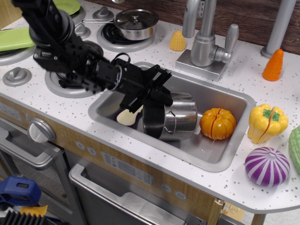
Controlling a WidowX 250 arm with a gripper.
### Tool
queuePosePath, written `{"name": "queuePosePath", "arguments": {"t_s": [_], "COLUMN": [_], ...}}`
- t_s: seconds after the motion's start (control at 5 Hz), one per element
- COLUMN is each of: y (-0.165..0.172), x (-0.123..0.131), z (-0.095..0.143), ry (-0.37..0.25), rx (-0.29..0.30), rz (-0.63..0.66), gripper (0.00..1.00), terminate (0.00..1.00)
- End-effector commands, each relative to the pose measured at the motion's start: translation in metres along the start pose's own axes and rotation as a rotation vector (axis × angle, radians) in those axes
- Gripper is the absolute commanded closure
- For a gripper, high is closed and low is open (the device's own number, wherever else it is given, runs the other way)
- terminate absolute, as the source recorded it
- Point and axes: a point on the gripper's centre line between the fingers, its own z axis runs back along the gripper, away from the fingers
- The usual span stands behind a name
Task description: Flip pot upright in sink
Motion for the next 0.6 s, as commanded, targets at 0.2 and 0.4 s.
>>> {"name": "queuePosePath", "arguments": {"t_s": [0.2,0.4], "y": [-0.0284,-0.0246], "x": [0.0049,0.0056], "z": [0.0099,0.0094], "ry": [0.151,0.187], "rx": [0.286,0.296], "rz": [-0.153,-0.207], "gripper": [1.00,1.00], "terminate": [0.00,0.00]}}
